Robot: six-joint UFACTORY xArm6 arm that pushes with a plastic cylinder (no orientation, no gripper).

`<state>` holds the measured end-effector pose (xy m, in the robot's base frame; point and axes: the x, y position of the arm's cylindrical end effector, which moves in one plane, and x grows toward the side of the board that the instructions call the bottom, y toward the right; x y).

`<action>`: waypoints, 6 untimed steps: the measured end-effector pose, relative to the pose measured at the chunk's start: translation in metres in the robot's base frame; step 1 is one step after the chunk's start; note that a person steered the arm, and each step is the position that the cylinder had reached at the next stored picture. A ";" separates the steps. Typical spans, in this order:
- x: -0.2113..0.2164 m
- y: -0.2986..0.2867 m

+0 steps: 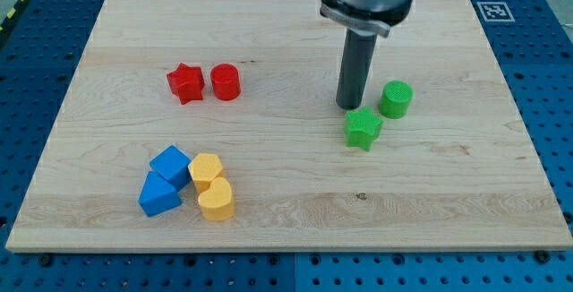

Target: Slide the green circle down a bit

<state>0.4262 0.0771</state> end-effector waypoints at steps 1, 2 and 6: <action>-0.020 0.025; -0.020 0.059; 0.011 0.072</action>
